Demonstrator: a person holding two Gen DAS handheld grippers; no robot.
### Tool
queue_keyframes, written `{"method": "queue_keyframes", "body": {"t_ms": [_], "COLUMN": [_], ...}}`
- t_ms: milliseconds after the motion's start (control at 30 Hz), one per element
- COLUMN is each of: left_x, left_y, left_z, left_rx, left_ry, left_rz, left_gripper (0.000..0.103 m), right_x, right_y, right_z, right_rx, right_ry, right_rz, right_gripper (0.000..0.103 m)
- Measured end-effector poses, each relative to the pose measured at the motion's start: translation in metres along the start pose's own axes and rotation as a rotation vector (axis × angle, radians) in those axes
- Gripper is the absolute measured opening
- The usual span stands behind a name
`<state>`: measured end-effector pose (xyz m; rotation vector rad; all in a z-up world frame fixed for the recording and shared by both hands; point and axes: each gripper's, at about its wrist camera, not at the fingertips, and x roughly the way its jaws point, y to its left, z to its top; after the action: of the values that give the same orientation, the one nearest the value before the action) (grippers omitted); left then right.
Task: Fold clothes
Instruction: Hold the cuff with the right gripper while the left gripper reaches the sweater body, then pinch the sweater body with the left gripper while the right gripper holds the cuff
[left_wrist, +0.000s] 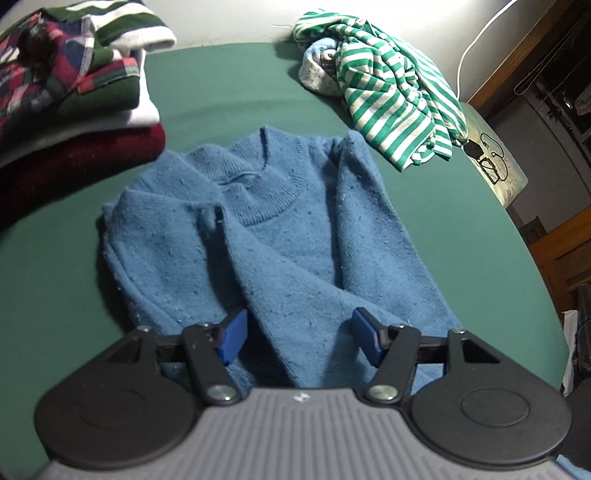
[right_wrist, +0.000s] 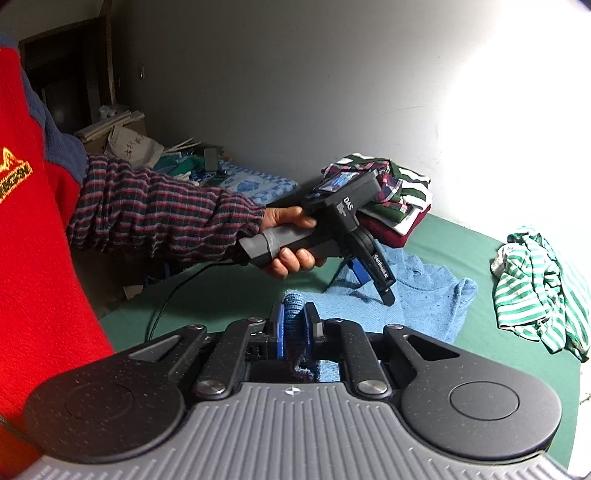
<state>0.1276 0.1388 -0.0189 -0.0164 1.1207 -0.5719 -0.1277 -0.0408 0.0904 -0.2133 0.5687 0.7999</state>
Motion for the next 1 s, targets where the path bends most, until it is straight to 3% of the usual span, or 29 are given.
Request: {"method": "queue_keyframes", "body": {"t_ms": [33, 100, 200, 300, 633, 1000], "left_x": [0.000, -0.002, -0.005, -0.012, -0.041, -0.044], "left_y": [-0.002, -0.005, -0.006, -0.002, -0.018, -0.014], "left_z": [0.001, 0.003, 0.008, 0.010, -0.010, -0.047], "left_rx": [0.010, 0.027, 0.030, 0.026, 0.120, 0.081], "left_ry": [-0.012, -0.029, -0.047, -0.082, -0.185, -0.200], "left_rz": [0.015, 0.030, 0.039, 0.048, 0.153, 0.206], "left_gripper": [0.041, 0.030, 0.027, 0.000, 0.000, 0.000], "right_x": [-0.002, -0.002, -0.003, -0.003, 0.001, 0.006], "right_y": [0.000, 0.001, 0.005, 0.008, 0.012, 0.019], "right_z": [0.000, -0.003, -0.005, -0.008, -0.019, -0.032], "right_rx": [0.004, 0.007, 0.010, 0.019, 0.032, 0.034], "right_ry": [-0.005, -0.003, 0.001, 0.004, 0.047, 0.110], "right_rz": [-0.002, -0.009, -0.002, 0.011, 0.061, 0.105], "right_gripper": [0.011, 0.011, 0.011, 0.011, 0.011, 0.011]}}
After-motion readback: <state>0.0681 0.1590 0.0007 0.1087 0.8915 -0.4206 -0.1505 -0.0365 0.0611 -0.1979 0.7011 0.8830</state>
